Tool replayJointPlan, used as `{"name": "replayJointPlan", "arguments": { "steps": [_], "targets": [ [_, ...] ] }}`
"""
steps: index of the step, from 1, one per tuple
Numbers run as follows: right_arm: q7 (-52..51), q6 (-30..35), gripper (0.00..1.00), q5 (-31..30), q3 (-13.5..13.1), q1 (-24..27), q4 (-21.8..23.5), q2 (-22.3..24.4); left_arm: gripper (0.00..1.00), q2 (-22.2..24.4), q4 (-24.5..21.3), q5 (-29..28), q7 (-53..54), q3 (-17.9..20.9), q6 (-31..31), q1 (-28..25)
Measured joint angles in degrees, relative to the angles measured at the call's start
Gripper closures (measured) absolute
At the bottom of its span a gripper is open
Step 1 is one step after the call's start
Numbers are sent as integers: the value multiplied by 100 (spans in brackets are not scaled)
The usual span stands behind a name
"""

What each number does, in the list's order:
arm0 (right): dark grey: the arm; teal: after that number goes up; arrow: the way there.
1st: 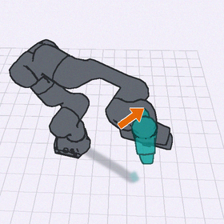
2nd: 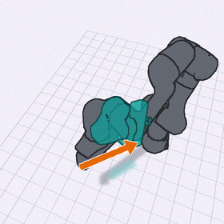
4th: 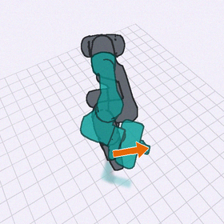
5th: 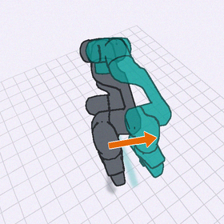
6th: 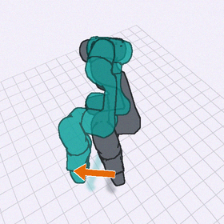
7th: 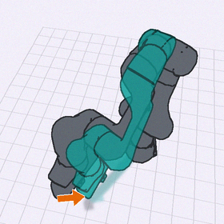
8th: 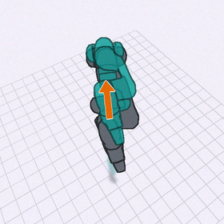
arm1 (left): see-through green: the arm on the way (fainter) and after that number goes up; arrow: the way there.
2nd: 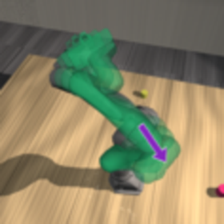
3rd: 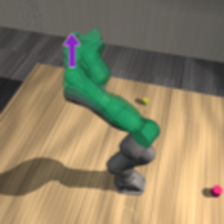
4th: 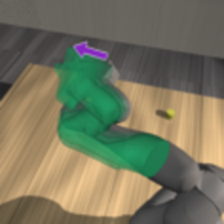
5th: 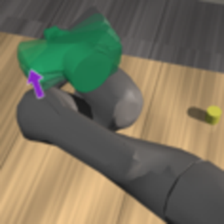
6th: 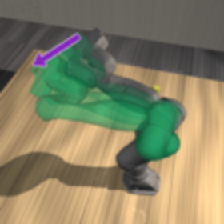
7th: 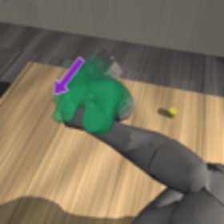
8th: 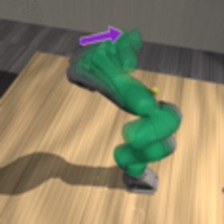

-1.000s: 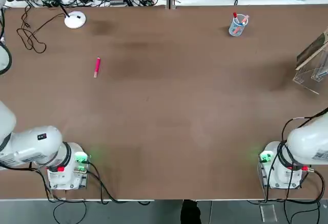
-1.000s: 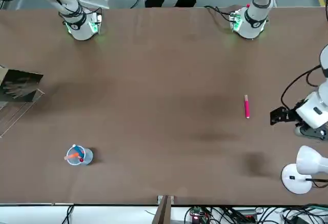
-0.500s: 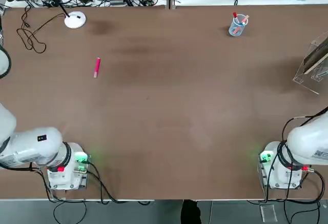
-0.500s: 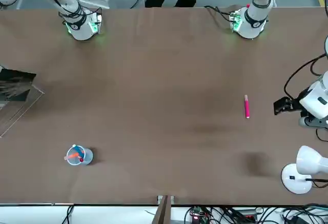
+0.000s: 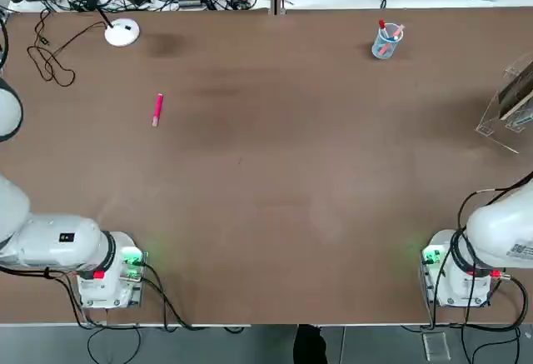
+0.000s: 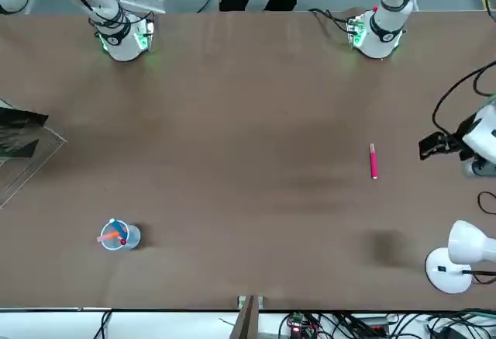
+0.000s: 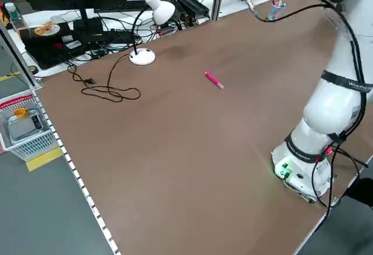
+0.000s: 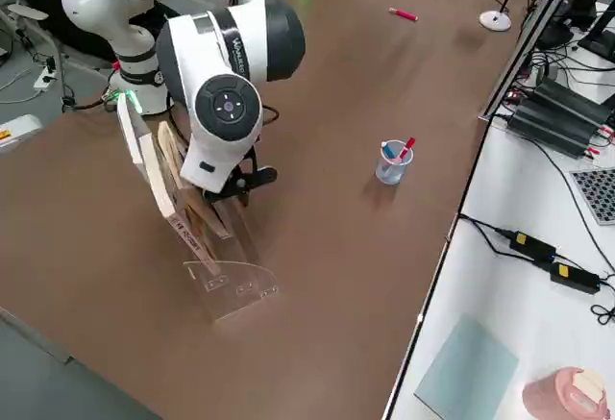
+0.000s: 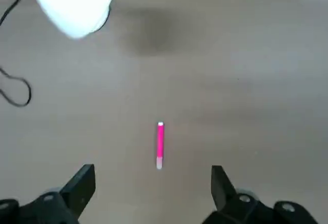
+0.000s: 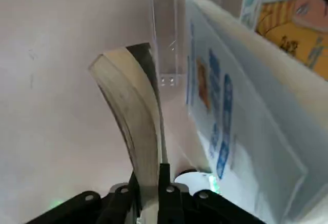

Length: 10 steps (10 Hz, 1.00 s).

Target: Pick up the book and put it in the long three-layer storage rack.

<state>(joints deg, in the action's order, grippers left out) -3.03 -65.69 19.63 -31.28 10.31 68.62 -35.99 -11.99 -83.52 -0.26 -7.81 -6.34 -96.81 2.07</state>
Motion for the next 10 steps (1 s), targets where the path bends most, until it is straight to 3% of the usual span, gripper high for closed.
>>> {"name": "replayJointPlan", "arguments": {
  "steps": [4,10],
  "targets": [
    [-83,-16,85,-3,1,98,-14,-63,0,678,-785,10,0,101,17,-31],
    [-165,-278,85,-1,6,189,-14,-232,0,972,-939,10,477,135,90,-332]
  ]
}}
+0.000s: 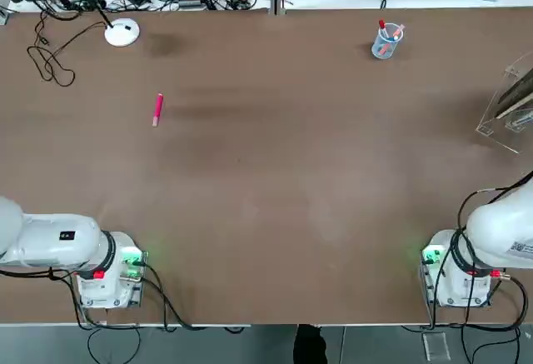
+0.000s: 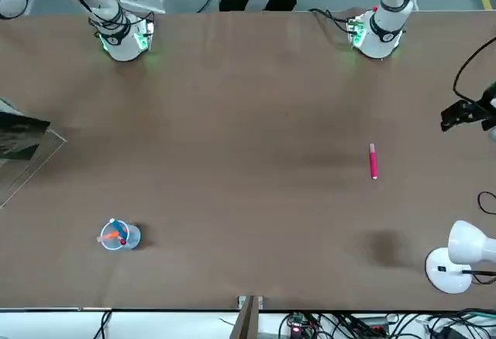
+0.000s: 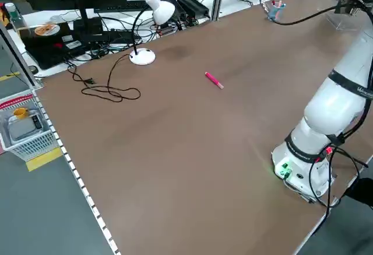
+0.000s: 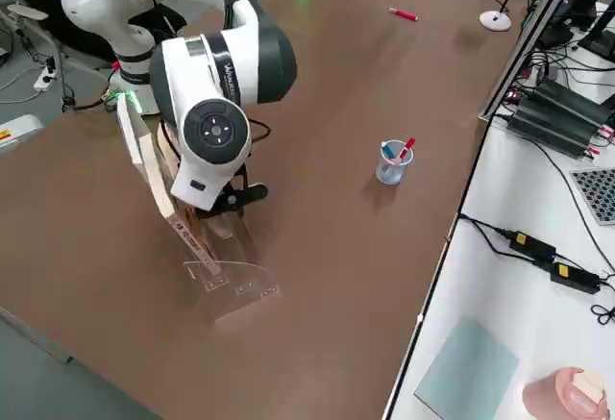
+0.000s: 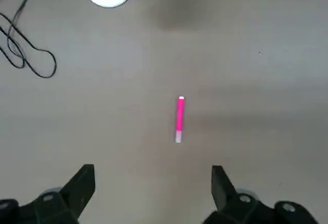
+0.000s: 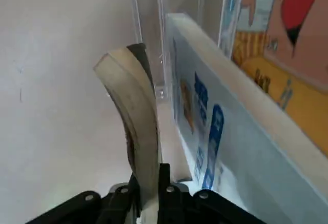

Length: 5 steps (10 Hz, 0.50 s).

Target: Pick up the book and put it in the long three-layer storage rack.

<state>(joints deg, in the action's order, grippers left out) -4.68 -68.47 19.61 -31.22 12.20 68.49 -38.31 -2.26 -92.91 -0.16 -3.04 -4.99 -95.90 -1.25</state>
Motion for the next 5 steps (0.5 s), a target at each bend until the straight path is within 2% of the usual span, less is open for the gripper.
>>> {"name": "replayJointPlan", "arguments": {
  "steps": [5],
  "targets": [
    [-64,-81,85,0,8,6,-25,-68,0,21,3,0,165,4,0,-183]
  ]
}}
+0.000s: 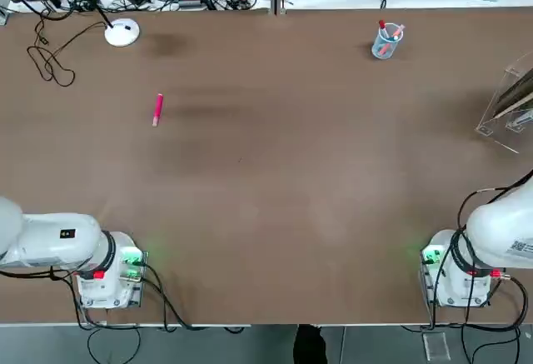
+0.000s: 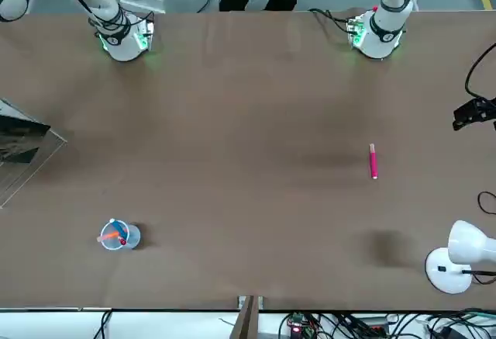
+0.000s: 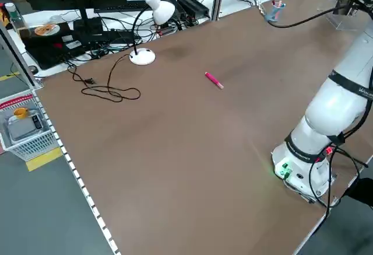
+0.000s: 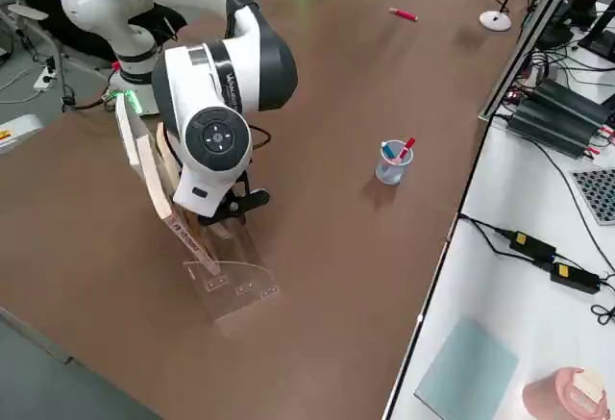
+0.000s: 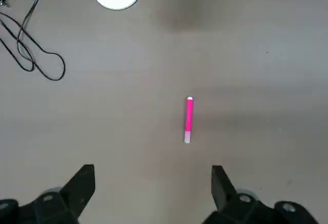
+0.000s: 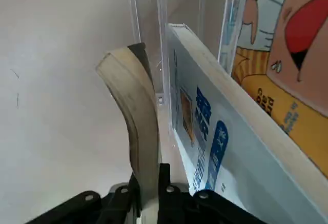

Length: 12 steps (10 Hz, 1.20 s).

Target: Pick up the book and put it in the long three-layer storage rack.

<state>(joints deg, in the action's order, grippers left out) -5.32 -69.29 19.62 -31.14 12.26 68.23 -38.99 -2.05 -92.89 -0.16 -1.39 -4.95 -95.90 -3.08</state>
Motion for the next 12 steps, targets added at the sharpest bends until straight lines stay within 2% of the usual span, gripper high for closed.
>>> {"name": "replayJointPlan", "arguments": {
  "steps": [12],
  "targets": [
    [-308,-266,85,-106,7,56,-29,-162,0,21,96,0,3,-24,96,5]
  ]
}}
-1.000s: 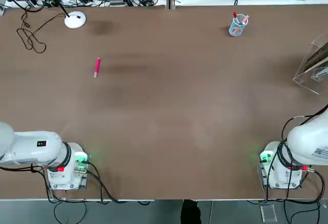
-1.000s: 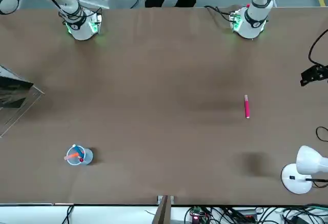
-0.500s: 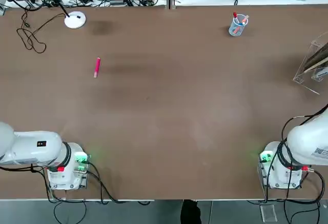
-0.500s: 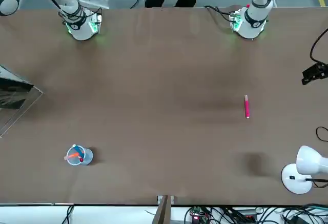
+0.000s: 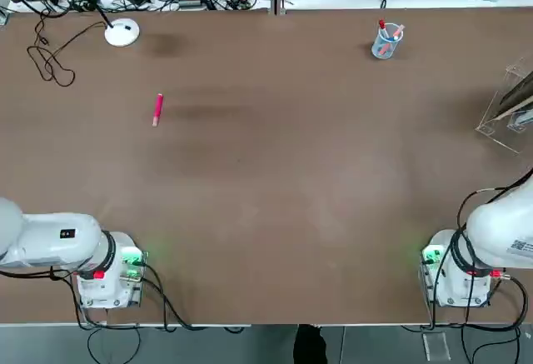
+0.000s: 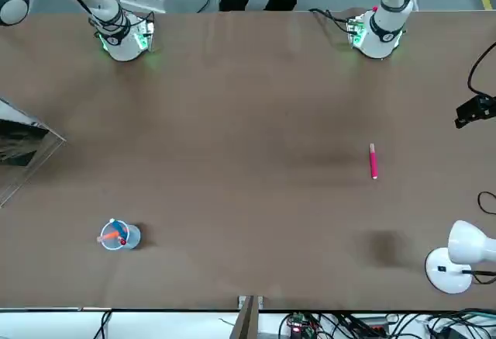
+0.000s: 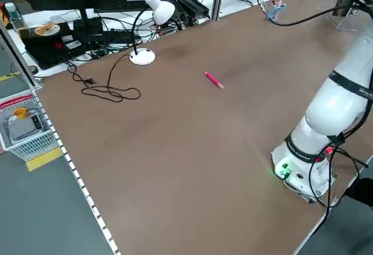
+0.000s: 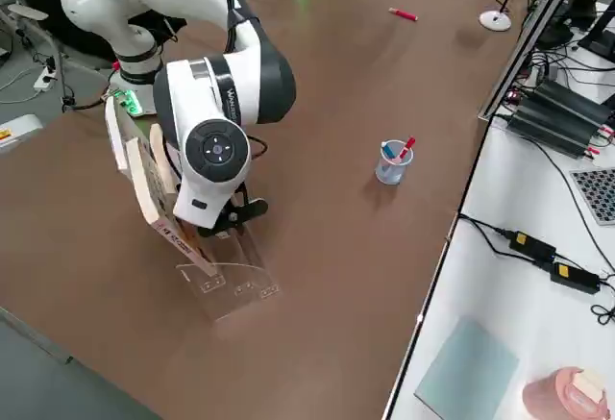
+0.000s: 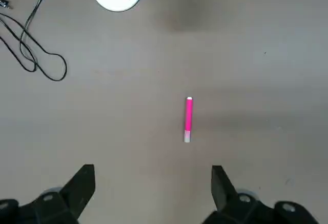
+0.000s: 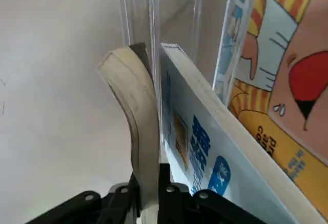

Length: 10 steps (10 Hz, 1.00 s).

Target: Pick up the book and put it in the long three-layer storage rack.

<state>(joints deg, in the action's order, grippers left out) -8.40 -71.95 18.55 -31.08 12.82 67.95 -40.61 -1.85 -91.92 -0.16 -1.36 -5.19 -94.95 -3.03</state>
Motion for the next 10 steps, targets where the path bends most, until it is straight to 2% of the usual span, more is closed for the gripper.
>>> {"name": "replayJointPlan", "arguments": {
  "steps": [6,8,10],
  "targets": [
    [-6,-22,85,-24,36,-58,-45,-18,0,0,0,0,258,18,58,-28],
    [-17,-25,82,-79,38,-65,-70,-19,0,0,0,0,262,19,70,-29],
    [-24,-27,68,-105,38,-66,-91,-19,0,0,1,0,262,19,80,-29]
  ]
}}
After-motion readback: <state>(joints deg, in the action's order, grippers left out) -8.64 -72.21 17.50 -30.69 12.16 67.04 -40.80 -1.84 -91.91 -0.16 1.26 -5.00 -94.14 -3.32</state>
